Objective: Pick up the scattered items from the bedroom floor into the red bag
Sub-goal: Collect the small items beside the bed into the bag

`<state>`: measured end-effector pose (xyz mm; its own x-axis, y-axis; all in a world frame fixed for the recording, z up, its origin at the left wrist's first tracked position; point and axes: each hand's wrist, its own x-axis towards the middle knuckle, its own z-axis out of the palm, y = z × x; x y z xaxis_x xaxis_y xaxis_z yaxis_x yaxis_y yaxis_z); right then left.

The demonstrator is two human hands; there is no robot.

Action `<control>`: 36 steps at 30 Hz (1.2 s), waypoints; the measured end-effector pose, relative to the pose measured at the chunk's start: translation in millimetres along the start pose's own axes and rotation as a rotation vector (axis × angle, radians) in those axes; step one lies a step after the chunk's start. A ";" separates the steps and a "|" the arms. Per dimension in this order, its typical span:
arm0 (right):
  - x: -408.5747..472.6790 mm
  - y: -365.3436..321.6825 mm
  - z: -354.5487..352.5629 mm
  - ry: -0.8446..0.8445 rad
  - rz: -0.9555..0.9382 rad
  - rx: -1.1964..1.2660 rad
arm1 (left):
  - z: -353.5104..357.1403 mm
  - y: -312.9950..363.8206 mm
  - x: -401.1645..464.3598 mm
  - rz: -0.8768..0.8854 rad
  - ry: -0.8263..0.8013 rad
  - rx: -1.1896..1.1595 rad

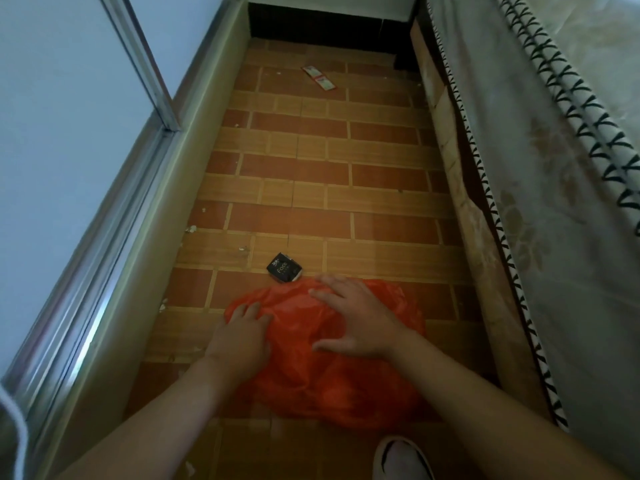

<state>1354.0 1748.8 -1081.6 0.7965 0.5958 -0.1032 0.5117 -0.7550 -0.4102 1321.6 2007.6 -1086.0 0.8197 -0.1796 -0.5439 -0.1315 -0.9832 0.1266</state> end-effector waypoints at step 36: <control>45.5 12.3 -2.6 0.318 0.360 0.269 | -14.9 -4.1 -21.2 0.193 0.321 -0.196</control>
<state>1397.4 1765.8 -1089.0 0.9854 0.1693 -0.0181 0.1216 -0.7741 -0.6212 1313.0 2015.9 -1062.7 0.9264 -0.3107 -0.2126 -0.2170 -0.9021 0.3729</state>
